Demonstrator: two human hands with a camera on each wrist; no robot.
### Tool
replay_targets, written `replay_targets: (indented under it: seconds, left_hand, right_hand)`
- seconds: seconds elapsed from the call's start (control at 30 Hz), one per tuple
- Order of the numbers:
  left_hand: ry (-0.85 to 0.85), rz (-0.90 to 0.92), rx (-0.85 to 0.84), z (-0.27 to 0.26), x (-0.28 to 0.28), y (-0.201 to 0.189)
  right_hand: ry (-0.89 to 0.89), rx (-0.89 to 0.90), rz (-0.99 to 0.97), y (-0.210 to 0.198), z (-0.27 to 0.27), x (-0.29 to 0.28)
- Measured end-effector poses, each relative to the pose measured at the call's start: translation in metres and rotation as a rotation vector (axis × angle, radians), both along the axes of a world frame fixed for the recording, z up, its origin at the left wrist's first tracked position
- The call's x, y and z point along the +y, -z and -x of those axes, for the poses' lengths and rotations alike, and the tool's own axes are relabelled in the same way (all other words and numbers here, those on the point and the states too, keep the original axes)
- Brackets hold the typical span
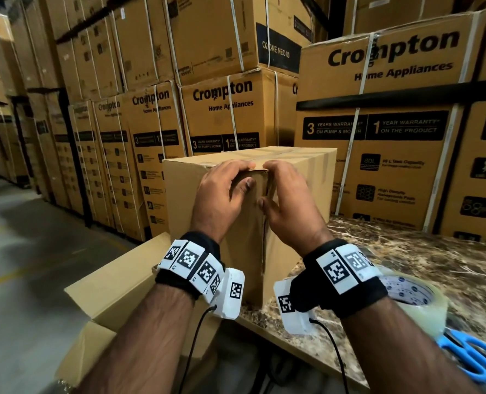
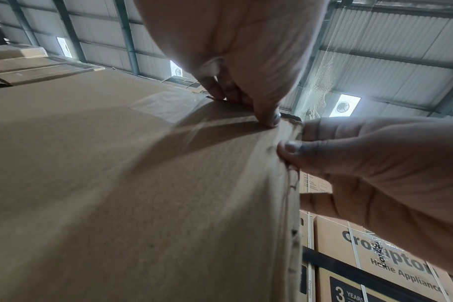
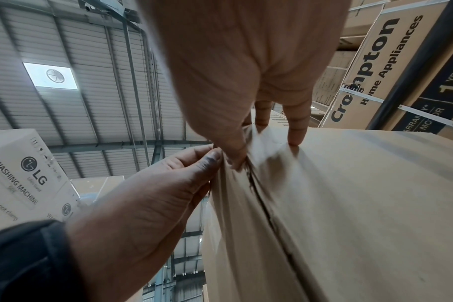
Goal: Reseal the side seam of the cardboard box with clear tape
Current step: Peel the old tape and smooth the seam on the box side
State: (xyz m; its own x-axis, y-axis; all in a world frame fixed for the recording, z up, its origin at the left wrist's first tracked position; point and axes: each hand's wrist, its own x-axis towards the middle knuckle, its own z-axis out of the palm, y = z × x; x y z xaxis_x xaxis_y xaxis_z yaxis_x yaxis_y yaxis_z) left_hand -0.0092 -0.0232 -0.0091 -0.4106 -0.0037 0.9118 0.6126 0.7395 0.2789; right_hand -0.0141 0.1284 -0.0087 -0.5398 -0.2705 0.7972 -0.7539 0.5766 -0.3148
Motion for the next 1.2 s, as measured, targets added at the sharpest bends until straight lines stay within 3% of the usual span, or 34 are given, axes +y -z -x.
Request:
replay_targets:
  seconds: [0.27, 0.43, 0.83, 1.2]
  left_hand:
    - [0.004, 0.019, 0.000, -0.002, -0.002, 0.000]
    - [0.004, 0.016, -0.006, -0.001, -0.002, 0.001]
    - [0.012, -0.009, 0.026, 0.002, 0.001, 0.003]
    - [0.002, -0.006, 0.011, -0.002, 0.001, 0.002]
  right_hand:
    - [-0.071, -0.011, -0.034, -0.003, -0.004, 0.009]
    - [0.066, -0.077, -0.064, 0.007, -0.004, 0.014]
    - [-0.075, -0.156, -0.036, 0.012, -0.005, 0.012]
    - [-0.135, -0.217, -0.149, 0.011, -0.004, 0.016]
